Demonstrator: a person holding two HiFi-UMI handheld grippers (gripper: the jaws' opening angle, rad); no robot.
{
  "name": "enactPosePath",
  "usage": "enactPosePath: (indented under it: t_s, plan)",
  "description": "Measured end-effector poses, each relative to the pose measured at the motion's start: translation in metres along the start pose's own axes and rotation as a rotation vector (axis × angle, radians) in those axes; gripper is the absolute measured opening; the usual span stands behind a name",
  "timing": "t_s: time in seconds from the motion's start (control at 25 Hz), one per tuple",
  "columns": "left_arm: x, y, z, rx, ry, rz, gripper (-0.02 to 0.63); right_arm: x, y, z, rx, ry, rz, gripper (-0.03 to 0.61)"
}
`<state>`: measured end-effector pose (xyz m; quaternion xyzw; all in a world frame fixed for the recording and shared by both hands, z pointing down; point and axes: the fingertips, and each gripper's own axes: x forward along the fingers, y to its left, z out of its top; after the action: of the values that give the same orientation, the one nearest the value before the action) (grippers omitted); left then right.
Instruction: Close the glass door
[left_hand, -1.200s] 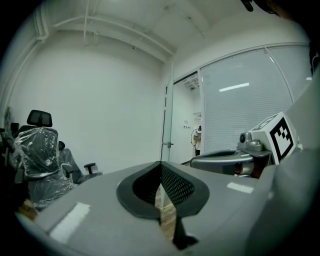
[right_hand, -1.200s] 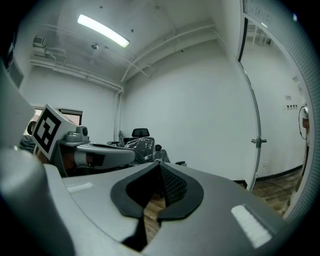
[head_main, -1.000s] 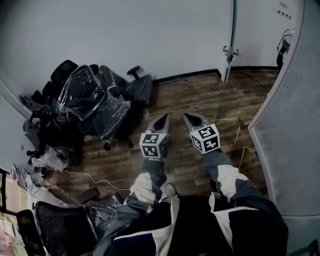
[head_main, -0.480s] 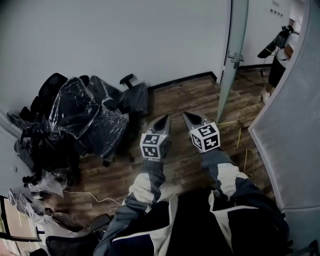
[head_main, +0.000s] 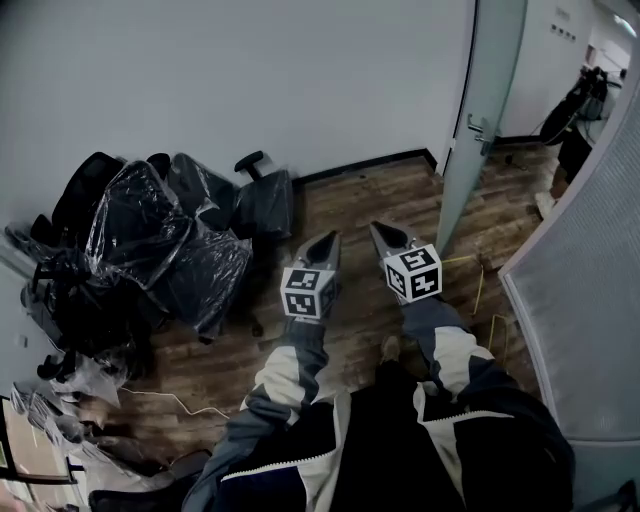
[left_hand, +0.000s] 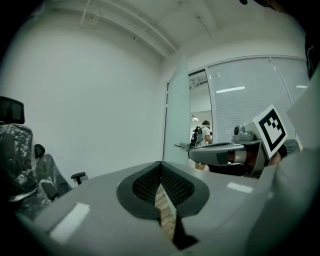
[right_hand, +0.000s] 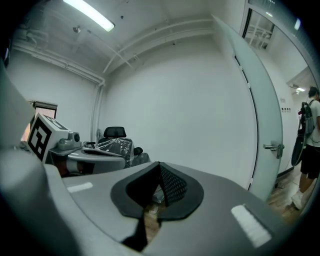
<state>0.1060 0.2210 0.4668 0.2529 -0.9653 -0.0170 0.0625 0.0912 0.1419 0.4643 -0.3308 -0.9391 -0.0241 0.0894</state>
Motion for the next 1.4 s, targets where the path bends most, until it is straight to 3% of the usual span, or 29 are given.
enactPosePath:
  t_s: [0.48,0.72,0.88,1.16,1.4]
  plan:
    - [0.154,0.063,0.028,0.002,0.053,0.129,0.0,0.119,-0.123,0.032,0.013,-0.036,0.114,0.003]
    - [0.193,0.083,0.038,0.028,0.084,0.175,0.0,0.152,-0.163,0.046,0.03,-0.059,0.132,0.003]
    - [0.221,0.09,0.04,0.011,0.075,0.175,0.0,0.166,-0.184,0.048,-0.034,-0.059,0.114,0.003]
    - [0.285,0.097,0.035,-0.012,0.065,0.066,0.0,0.189,-0.225,0.041,-0.083,-0.022,0.035,0.003]
    - [0.367,0.108,0.042,-0.007,0.058,-0.112,0.0,0.223,-0.285,0.043,-0.087,0.019,-0.128,0.003]
